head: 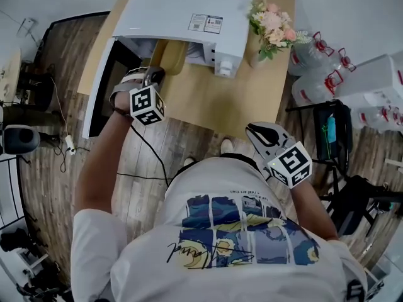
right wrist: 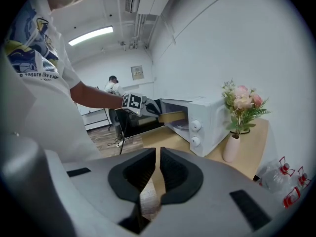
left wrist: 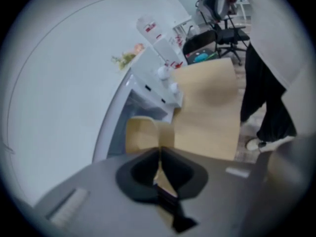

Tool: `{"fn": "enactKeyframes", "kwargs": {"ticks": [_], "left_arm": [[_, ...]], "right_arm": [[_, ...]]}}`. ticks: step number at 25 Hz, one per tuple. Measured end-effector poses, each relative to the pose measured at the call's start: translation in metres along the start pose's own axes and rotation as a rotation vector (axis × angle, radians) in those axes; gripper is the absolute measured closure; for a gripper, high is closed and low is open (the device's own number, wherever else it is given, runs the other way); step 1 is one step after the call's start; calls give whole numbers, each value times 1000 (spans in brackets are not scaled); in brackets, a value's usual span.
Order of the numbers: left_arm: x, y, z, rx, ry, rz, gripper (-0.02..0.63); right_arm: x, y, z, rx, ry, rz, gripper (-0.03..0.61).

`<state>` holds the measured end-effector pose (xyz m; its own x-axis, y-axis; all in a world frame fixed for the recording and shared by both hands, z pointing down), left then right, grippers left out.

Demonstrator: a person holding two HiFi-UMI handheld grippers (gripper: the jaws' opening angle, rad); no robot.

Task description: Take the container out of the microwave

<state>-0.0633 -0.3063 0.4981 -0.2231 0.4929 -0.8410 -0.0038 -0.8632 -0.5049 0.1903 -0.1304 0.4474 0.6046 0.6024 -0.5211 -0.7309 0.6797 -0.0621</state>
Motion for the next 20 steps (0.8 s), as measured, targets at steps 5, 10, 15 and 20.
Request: {"fn": "enactKeyframes", "kwargs": {"ticks": [5, 10, 15, 20], "left_arm": [[37, -32, -1, -26, -44, 41, 589], [82, -60, 4, -19, -91, 56, 589], [121, -85, 7, -37, -137, 72, 589], [158, -109, 17, -66, -169, 73, 590]], "right_arm": [[-3, 26, -8, 20, -13, 3, 560], [-4, 57, -16, 24, -17, 7, 565], [-7, 83, -21, 34, -18, 17, 566], [-8, 113, -29, 52, -40, 31, 568]]}}
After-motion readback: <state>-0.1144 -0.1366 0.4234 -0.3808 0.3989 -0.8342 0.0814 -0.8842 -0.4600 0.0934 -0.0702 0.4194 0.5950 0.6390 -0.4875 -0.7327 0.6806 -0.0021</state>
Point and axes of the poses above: the fingertips, and each gripper's own axes: x backward along the fingers, y to its left, z out of its underside, the point moved 3 cm from there along x, backward along the fingers, and after that the axes turned 10 degrees about z, right-handed, at the moved point
